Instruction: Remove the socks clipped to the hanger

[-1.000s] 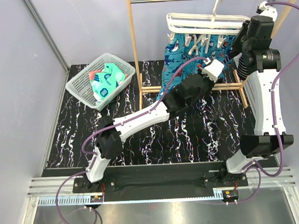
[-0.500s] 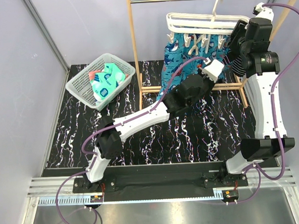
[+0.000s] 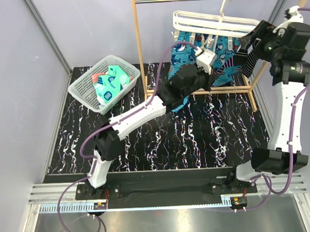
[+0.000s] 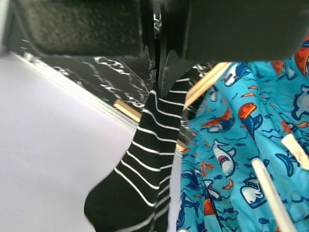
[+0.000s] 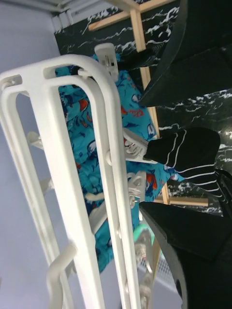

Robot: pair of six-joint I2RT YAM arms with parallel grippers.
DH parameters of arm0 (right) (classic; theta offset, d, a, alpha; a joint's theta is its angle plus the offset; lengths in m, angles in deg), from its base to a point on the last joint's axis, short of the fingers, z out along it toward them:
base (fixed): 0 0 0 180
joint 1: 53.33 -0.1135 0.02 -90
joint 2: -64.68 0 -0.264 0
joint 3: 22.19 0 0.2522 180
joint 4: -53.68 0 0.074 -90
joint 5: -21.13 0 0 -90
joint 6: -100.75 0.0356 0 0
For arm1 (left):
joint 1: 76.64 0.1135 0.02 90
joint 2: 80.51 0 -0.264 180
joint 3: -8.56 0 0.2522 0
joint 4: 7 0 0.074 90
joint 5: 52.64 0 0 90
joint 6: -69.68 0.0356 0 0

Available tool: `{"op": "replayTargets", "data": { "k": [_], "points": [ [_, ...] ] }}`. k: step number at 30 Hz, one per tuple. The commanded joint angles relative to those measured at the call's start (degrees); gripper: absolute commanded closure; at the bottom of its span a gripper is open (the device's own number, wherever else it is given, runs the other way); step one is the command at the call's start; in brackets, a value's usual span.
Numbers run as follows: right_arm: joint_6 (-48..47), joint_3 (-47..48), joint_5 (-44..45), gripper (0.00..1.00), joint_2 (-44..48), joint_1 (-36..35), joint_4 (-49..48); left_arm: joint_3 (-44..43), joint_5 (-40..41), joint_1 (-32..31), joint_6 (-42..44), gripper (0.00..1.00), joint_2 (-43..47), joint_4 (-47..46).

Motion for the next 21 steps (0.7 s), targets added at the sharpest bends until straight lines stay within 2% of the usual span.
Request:
{"op": "replayTargets", "data": {
  "k": [1,4,7,8,15,21],
  "points": [
    [5.3,-2.9,-14.6,0.13,4.0,4.4,-7.6,-1.4,-9.2,2.3,-7.5,1.00,5.0,-1.2],
    [8.9,-6.4,-21.7,0.14,5.1,8.0,-12.1,-1.3,-12.7,4.1,-10.7,1.00,5.5,-1.0],
    [13.1,-8.2,-24.9,0.19,5.0,9.5,-14.9,-0.5,-12.4,4.3,-10.3,1.00,6.3,-1.0],
    [13.9,-8.3,-25.0,0.24,4.8,9.5,-14.9,-0.4,-12.3,4.4,-10.1,1.00,6.2,-1.1],
    [14.5,-6.2,-21.8,0.39,4.2,9.6,-12.5,1.0,-8.5,4.3,-7.2,1.00,7.2,-0.7],
    [15.9,-2.8,-16.5,0.45,2.7,9.6,-6.7,1.5,-5.8,4.1,-5.6,1.00,7.5,-1.3]
  ]
}}
